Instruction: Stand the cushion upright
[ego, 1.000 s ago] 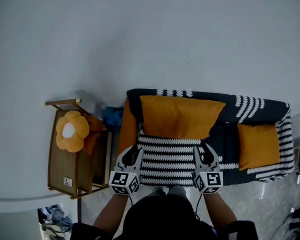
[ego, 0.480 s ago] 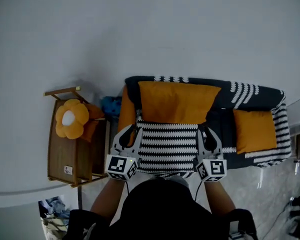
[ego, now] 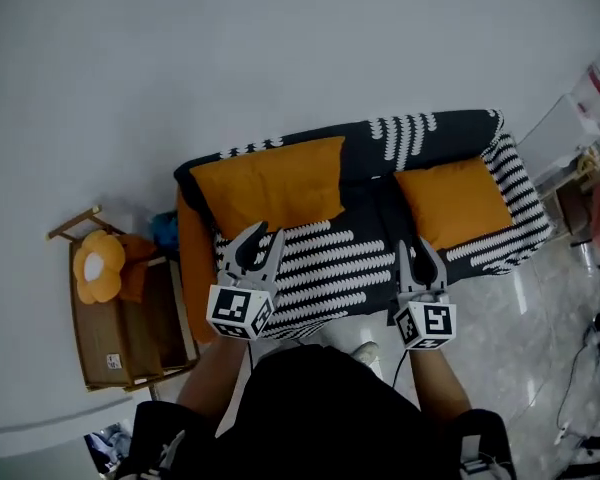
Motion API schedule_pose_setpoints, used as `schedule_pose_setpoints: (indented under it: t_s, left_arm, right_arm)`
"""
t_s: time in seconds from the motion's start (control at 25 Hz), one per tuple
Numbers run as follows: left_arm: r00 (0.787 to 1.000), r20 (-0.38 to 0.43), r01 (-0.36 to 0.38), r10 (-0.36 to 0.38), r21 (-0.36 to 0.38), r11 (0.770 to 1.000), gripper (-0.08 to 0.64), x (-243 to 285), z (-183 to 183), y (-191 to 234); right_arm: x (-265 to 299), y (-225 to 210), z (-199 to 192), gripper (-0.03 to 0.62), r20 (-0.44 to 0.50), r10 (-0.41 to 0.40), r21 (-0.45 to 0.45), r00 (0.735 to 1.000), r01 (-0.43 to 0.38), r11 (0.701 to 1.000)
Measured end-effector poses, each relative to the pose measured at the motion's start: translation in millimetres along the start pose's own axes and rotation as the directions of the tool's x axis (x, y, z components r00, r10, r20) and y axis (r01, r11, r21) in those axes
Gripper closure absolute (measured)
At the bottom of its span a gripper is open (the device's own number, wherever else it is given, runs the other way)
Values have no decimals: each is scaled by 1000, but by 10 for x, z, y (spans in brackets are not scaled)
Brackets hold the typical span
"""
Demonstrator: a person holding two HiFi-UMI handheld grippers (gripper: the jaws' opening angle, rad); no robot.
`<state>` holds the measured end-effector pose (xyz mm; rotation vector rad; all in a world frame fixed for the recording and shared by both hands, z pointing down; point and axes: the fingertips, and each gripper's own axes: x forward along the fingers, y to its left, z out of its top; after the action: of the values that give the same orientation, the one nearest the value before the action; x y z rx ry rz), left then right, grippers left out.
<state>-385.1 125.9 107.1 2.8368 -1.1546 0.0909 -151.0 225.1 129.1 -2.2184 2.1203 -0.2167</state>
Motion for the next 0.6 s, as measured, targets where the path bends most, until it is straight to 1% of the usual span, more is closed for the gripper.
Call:
schedule_pose_setpoints:
  t_s: [0.16, 0.36, 0.44, 0.48, 0.6]
  left_arm:
    - [993, 13, 121, -121, 9, 993, 449, 387, 74, -881]
    - [967, 10, 255, -255, 17, 967, 449, 848, 46, -1965]
    - [948, 11, 317, -317, 6, 948, 449, 1049, 18, -2431]
    - [936, 11, 352, -352, 0, 936, 449, 1149, 8, -2676]
    - [891, 3, 454, -454, -7, 891, 449, 1390, -14, -3393]
  right_arm:
    - [-611, -835, 186, 474, 44, -134, 13, 990, 133, 991]
    - [-1416, -1769, 247, 480, 63, -284, 26, 957, 282, 959]
    - [-1792, -2099, 250, 480, 64, -351, 16, 934, 350, 936]
    - [-1989, -2255, 254, 481, 64, -387, 10, 920, 388, 922]
    - [-2547, -2685, 284, 485, 61, -499, 7, 864, 500, 866]
